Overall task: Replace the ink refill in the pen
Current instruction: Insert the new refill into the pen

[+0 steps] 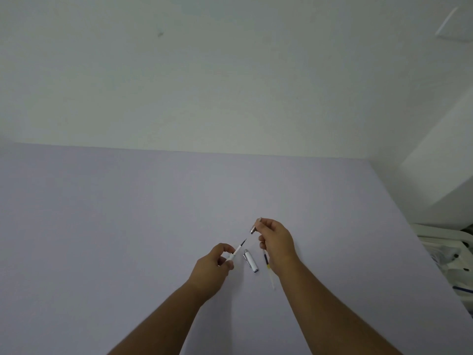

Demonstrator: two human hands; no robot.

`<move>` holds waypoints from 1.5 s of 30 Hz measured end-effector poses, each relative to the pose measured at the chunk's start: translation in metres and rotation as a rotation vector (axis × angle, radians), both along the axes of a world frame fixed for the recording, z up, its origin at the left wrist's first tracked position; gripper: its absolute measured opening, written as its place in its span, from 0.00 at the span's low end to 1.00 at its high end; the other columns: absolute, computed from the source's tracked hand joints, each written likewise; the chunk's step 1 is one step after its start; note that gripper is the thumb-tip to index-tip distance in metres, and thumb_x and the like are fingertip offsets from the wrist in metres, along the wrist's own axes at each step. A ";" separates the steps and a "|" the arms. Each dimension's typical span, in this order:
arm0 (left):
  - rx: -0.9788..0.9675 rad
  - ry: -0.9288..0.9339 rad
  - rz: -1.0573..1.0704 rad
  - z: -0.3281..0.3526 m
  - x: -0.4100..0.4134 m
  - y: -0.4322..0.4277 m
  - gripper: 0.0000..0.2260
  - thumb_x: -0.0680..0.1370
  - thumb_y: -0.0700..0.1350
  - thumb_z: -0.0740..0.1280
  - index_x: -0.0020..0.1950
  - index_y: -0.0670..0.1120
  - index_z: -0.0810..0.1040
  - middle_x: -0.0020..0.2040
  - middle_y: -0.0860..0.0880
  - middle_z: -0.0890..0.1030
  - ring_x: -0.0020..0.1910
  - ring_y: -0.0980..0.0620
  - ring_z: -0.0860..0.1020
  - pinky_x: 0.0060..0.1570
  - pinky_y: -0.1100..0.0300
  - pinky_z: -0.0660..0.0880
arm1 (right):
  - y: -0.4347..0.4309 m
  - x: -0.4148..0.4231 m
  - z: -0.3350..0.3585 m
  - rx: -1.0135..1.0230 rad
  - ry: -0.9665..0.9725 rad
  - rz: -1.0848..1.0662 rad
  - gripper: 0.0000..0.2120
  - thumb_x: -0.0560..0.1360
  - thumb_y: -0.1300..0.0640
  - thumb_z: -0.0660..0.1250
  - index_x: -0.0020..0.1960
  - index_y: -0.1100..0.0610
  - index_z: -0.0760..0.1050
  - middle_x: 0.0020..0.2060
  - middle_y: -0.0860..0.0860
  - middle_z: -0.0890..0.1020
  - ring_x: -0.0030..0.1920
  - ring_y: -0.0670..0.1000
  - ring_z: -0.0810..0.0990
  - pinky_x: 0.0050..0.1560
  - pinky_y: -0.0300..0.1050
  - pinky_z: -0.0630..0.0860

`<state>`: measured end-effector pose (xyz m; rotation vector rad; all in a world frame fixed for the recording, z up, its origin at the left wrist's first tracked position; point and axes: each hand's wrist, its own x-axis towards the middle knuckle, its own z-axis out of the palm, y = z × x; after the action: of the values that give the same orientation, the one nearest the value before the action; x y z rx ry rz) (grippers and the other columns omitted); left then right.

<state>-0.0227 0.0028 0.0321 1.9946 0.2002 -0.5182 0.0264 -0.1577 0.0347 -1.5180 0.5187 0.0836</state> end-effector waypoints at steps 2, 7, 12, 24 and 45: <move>0.003 -0.007 -0.005 0.002 0.000 -0.002 0.09 0.78 0.43 0.61 0.53 0.56 0.74 0.48 0.46 0.82 0.40 0.51 0.76 0.33 0.66 0.71 | -0.001 -0.002 0.002 0.014 -0.008 0.008 0.02 0.73 0.57 0.68 0.42 0.54 0.79 0.36 0.48 0.81 0.30 0.45 0.71 0.33 0.39 0.72; -0.005 -0.028 -0.013 0.006 -0.002 -0.006 0.09 0.78 0.42 0.61 0.52 0.55 0.74 0.47 0.45 0.82 0.39 0.52 0.76 0.33 0.66 0.71 | -0.005 -0.008 0.004 -0.018 0.001 0.071 0.01 0.72 0.58 0.70 0.42 0.55 0.79 0.39 0.52 0.82 0.32 0.47 0.71 0.35 0.42 0.72; -0.022 -0.037 -0.006 0.009 -0.004 -0.008 0.09 0.78 0.41 0.61 0.53 0.55 0.75 0.47 0.44 0.82 0.40 0.52 0.76 0.35 0.65 0.71 | -0.005 -0.014 0.004 -0.043 0.001 0.118 0.04 0.71 0.57 0.71 0.44 0.56 0.80 0.41 0.52 0.84 0.33 0.47 0.74 0.41 0.44 0.73; -0.028 -0.088 0.053 0.012 -0.008 -0.012 0.04 0.76 0.42 0.66 0.45 0.51 0.74 0.38 0.55 0.80 0.34 0.57 0.78 0.35 0.64 0.71 | 0.000 -0.031 0.010 -0.073 -0.012 0.297 0.07 0.73 0.57 0.69 0.40 0.47 0.82 0.37 0.43 0.83 0.32 0.38 0.79 0.37 0.34 0.73; 0.031 -0.213 0.048 0.037 -0.024 -0.017 0.07 0.76 0.43 0.66 0.39 0.52 0.72 0.39 0.51 0.78 0.37 0.53 0.74 0.34 0.66 0.69 | 0.006 -0.050 0.028 0.028 0.073 0.266 0.08 0.73 0.49 0.68 0.43 0.54 0.79 0.38 0.51 0.79 0.31 0.47 0.71 0.34 0.41 0.69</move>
<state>-0.0466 -0.0146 0.0686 2.0533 0.1243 -0.2712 -0.0232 -0.1515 0.0624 -1.5537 0.3694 0.3522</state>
